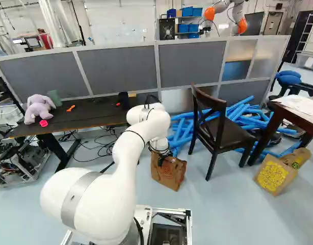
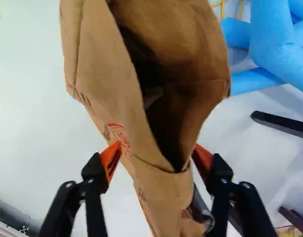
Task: Pick up the bag on the ground and place it on the table
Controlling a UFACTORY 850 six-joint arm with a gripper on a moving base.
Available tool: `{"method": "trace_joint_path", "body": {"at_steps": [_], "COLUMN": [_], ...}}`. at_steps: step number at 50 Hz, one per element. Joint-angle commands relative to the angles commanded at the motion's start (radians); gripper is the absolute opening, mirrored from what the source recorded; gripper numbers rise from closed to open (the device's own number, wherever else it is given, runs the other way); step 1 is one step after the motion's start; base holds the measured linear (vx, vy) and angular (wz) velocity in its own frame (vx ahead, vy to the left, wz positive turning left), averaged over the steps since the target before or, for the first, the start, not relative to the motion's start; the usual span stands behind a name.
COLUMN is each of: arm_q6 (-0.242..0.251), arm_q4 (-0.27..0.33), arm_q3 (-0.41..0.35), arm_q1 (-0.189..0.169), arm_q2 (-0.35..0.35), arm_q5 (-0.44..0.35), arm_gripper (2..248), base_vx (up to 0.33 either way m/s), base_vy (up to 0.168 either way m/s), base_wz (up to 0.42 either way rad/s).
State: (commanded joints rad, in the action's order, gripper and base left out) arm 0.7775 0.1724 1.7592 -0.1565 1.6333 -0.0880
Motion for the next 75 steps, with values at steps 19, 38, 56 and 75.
{"method": "trace_joint_path", "body": {"at_steps": [19,38,56,75], "arm_q6": [0.0,0.0,0.0,0.0], "arm_q4": [0.0,0.0,0.0,0.0], "arm_q3": [0.0,0.0,-0.004,-0.115], "arm_q1": [0.0,0.0,0.001,0.011], "arm_q2": [0.0,0.0,-0.001,-0.08], "arm_q5": [0.0,0.0,0.0,0.0], "arm_gripper": [63,21,21,21], "base_vx": [0.0,0.0,0.0,0.0], "base_vy": [0.0,0.0,0.0,0.0], "base_wz": [0.0,0.0,0.0,0.0]}}
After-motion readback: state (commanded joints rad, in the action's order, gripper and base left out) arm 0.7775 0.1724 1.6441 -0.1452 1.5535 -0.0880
